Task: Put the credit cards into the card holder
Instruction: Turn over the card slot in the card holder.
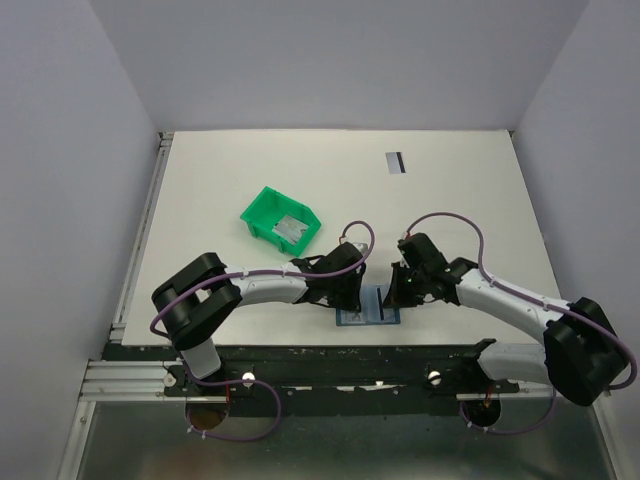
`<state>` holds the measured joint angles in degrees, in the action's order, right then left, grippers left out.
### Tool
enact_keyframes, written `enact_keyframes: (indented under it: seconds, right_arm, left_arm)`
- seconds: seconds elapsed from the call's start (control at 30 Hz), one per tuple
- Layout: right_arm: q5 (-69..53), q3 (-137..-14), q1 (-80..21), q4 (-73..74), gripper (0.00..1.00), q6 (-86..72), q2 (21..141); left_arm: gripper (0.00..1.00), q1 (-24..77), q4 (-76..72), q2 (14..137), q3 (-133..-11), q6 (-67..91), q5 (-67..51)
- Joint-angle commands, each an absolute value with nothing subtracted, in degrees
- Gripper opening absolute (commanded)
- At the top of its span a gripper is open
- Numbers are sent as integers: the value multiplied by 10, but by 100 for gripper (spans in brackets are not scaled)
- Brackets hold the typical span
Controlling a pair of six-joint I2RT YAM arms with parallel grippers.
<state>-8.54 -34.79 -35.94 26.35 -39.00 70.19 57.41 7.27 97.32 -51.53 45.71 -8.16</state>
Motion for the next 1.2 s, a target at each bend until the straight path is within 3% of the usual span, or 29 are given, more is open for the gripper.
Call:
enact_keyframes:
  seconds: [0.0,0.73,1.17]
  right_arm:
    - [-117,-332,-361,236,0,-393,729]
    - [-132,-297,-360,181,0,-416,775]
    - [-136,-290,-362,180,0,-418,768]
  left_arm:
    - [0,576,113,994,-497,454,-73]
    - [0,576,136,870,-509,454,14]
    - [0,589,114,975,-576,427,-42]
